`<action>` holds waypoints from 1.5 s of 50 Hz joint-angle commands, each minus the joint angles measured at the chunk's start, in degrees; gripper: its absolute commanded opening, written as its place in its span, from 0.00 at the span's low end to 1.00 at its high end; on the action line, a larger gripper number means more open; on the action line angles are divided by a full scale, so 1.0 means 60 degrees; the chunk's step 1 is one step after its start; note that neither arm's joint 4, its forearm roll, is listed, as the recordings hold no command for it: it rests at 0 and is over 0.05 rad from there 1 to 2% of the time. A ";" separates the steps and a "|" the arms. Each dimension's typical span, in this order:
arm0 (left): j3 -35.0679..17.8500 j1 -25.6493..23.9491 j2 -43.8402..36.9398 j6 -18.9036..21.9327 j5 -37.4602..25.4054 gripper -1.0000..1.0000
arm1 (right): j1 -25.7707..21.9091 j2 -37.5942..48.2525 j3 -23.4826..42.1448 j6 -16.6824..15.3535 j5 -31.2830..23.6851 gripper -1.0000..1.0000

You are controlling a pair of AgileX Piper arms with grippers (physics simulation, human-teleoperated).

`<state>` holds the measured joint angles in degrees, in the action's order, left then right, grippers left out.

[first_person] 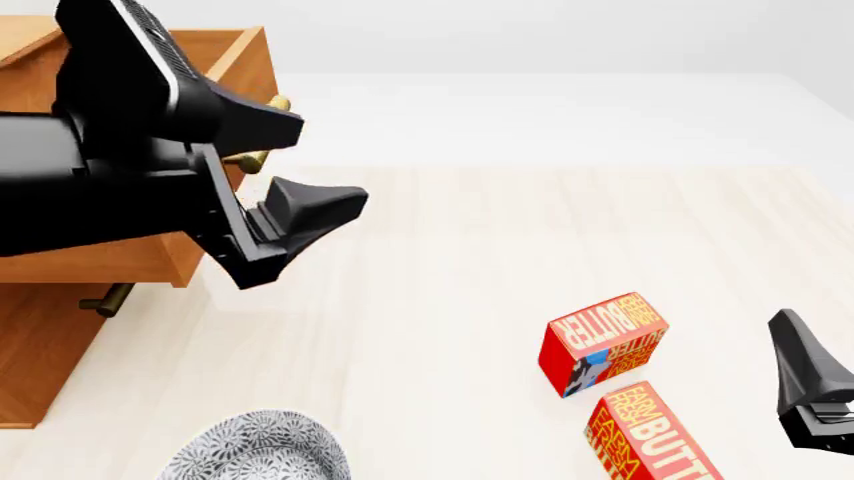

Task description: Put the chocolate pudding in the top drawer of the cabinet and close it.

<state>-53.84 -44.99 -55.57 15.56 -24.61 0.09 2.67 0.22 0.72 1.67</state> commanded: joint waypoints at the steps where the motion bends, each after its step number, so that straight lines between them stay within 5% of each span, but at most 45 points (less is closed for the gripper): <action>1: 0.0503 -0.0137 -0.0361 -0.0365 0.0306 1.00 | -0.0003 -0.0096 -0.0006 -0.0022 -0.0067 1.00; 31: 0.0999 -0.0290 -0.1230 -0.1378 0.0865 1.00 | -0.0003 -0.0096 -0.0006 -0.0022 -0.0067 1.00; 34: 0.1127 -0.0049 -0.1094 -0.1147 0.0884 1.00 | -0.0003 -0.0096 -0.0006 -0.0022 -0.0067 1.00; 61: 0.1718 0.0271 -0.1990 -0.2700 0.1804 1.00 | -0.0003 -0.0096 -0.0006 -0.0022 -0.0067 1.00; 75: 0.1944 0.0969 -0.1842 -0.2667 0.1907 1.00 | -0.0003 -0.0096 -0.0006 -0.0022 -0.0067 1.00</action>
<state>-44.83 -42.23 -66.57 1.07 -14.27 0.09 2.67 0.22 0.72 1.67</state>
